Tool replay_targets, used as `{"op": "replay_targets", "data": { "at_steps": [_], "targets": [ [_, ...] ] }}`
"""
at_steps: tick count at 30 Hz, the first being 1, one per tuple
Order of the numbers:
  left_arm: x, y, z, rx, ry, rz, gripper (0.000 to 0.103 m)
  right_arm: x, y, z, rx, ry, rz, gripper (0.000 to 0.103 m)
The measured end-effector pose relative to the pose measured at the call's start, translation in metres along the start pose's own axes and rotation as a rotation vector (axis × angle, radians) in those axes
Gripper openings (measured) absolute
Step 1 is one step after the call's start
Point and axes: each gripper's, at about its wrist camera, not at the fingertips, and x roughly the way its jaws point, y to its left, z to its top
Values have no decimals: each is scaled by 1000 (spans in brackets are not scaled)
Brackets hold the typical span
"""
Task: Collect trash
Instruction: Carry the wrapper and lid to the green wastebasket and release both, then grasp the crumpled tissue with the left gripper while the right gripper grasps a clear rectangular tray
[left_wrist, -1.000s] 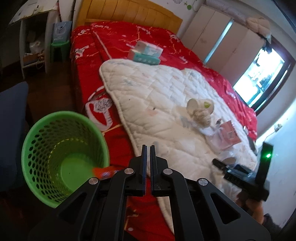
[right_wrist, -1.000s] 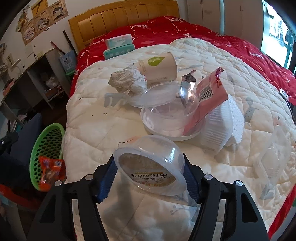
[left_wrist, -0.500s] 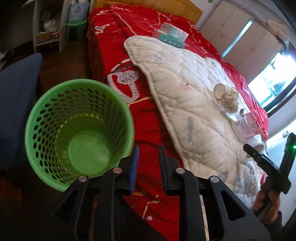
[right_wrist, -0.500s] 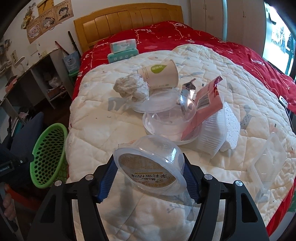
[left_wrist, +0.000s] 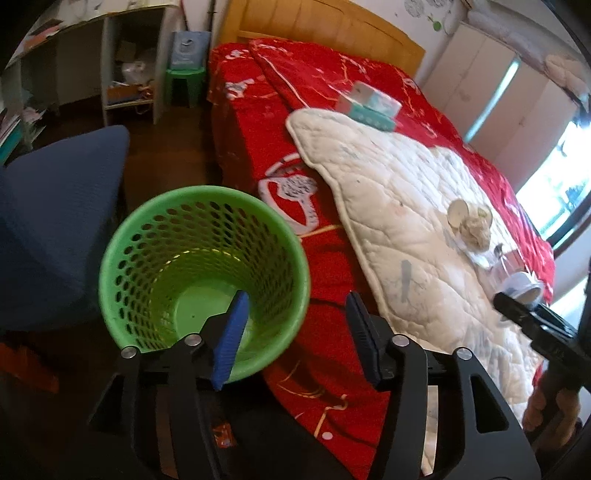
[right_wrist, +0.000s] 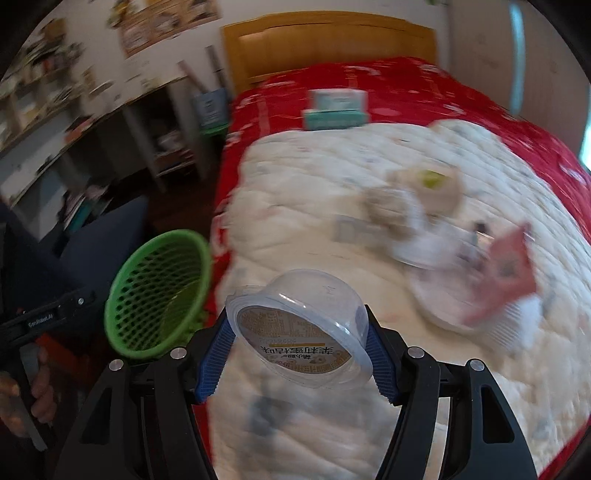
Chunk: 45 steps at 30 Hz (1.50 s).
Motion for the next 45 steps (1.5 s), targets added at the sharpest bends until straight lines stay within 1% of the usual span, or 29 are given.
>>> {"op": "replay_targets", "data": {
  "at_steps": [6, 7, 9, 12, 17, 20, 24, 26, 27, 28, 33, 36, 39, 41, 43, 45],
  "targets": [
    [-22, 23, -3, -15, -44, 60, 64, 38, 61, 18, -106, 62, 118, 64],
    [-25, 28, -3, -23, -54, 62, 68, 44, 69, 19, -119, 72, 129, 64],
    [-32, 38, -5, -44, -72, 69, 70, 64, 91, 21, -150, 111, 166, 64],
    [-37, 51, -9, -56, -75, 110, 70, 89, 118, 21, -182, 152, 193, 64],
    [-42, 70, -16, -80, -76, 158, 70, 123, 157, 19, -248, 201, 206, 64],
    [-45, 81, -19, -110, -82, 165, 70, 137, 171, 17, -254, 233, 229, 64],
    [-46, 88, -21, -127, -80, 174, 70, 145, 182, 15, -246, 253, 255, 65],
    [-46, 89, -23, -128, -80, 180, 70, 144, 186, 15, -239, 245, 262, 71],
    [-46, 89, -23, -129, -79, 181, 70, 141, 186, 16, -235, 238, 266, 75],
    [-46, 88, -23, -131, -78, 179, 70, 139, 186, 16, -232, 231, 271, 76],
    [-45, 82, -20, -131, -82, 174, 70, 117, 174, 16, -237, 194, 263, 76],
    [-47, 71, -18, -110, -89, 173, 70, 97, 156, 16, -225, 160, 247, 76],
    [-49, 58, -16, -91, -94, 159, 70, 74, 135, 14, -208, 124, 203, 82],
    [-48, 45, -14, -71, -96, 144, 70, 55, 116, 11, -186, 92, 172, 84],
    [-47, 33, -12, -53, -97, 127, 70, 39, 97, 7, -161, 66, 134, 88],
    [-46, 21, -11, -37, -100, 108, 70, 27, 82, 4, -139, 47, 108, 89]
  ]
}}
